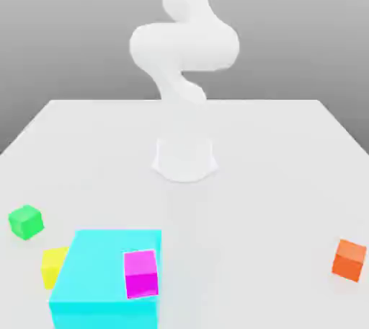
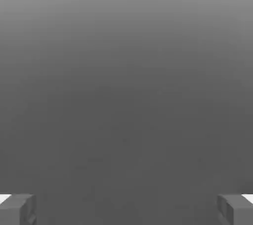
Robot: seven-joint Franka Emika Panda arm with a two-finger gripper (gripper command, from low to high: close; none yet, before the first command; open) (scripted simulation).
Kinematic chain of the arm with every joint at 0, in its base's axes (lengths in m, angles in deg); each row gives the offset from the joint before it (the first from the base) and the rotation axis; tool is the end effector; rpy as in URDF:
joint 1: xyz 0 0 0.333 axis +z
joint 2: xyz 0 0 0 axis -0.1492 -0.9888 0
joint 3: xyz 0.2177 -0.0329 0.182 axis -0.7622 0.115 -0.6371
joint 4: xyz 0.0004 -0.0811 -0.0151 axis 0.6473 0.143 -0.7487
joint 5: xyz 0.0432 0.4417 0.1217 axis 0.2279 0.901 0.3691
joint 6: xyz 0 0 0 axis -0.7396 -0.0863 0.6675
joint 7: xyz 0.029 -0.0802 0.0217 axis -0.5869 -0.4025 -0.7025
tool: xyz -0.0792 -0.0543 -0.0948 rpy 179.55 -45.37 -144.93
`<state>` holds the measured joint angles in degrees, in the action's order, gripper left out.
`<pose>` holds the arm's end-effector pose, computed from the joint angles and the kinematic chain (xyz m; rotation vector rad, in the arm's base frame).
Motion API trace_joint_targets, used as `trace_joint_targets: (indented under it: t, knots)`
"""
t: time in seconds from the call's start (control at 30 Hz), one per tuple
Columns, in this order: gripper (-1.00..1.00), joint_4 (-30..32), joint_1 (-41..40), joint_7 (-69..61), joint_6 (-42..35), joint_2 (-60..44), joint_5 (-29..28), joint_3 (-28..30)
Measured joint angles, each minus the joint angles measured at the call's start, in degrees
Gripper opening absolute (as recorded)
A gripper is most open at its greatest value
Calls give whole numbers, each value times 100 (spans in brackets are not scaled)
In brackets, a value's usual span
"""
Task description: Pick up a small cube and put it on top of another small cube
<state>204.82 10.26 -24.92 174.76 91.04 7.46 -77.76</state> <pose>0.4868 0.0290 0.6284 -2.5373 0.9481 -0.9616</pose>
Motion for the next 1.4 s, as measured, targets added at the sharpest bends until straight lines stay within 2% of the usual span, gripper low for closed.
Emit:
trace_joint_targets:
  t: [0.43,0.83,0.9,1.03,1.07,1.27,1.4]
  knots:
    - [0,426,833,-694,1084,-2724,-293,-919]
    - [0,806,1812,-1024,2048,-5254,-980,-1523]
    - [0,811,1972,-976,2261,-5678,-1167,-1498]
    - [0,649,2369,-661,2861,-6509,-1623,-1056]
    - [-100,621,2434,-610,2955,-6631,-1690,-979]
    - [-100,607,2460,-580,3001,-6693,-1731,-945]
    - [-100,745,2232,-859,2564,-6114,-1359,-1254]
